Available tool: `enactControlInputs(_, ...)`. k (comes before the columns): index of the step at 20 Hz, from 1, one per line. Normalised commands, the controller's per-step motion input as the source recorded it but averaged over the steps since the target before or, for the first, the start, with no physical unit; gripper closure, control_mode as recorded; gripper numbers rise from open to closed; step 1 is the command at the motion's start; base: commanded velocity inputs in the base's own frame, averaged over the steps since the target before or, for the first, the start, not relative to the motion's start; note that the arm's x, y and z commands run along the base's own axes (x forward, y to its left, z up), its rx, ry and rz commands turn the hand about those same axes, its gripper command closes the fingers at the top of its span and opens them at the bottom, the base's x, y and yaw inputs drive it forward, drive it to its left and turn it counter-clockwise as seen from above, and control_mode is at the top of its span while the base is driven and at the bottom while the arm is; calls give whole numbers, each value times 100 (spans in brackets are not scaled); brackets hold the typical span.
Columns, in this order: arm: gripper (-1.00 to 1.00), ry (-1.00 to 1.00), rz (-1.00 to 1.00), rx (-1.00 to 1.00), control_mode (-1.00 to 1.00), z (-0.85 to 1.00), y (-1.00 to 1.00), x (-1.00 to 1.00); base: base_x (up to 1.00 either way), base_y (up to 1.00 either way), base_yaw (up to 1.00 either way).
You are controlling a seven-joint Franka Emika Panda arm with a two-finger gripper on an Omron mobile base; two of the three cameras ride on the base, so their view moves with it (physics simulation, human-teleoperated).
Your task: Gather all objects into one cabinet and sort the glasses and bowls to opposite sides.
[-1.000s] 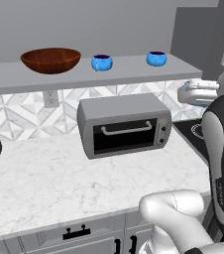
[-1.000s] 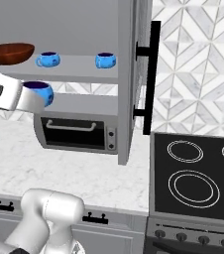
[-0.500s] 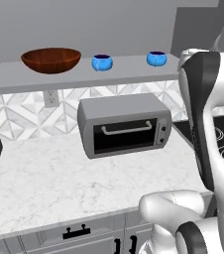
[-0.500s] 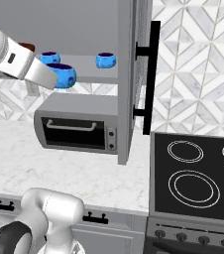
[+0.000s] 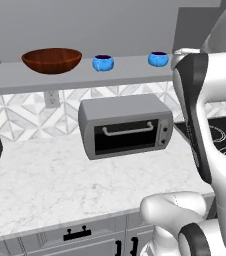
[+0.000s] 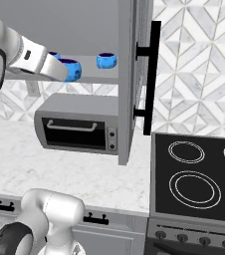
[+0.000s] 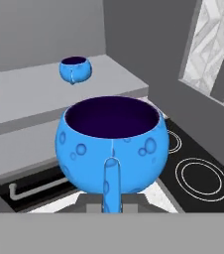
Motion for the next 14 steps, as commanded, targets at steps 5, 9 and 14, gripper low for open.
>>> enactControlInputs(5,100,-3,3,-2,-100,-38,-17,65,0,0,0)
enactControlInputs(9,100,0,0,0,-100,-8,-23,77,0,0,0)
enactControlInputs(14,100,4,0,0,-100,0,-16,75,0,0,0)
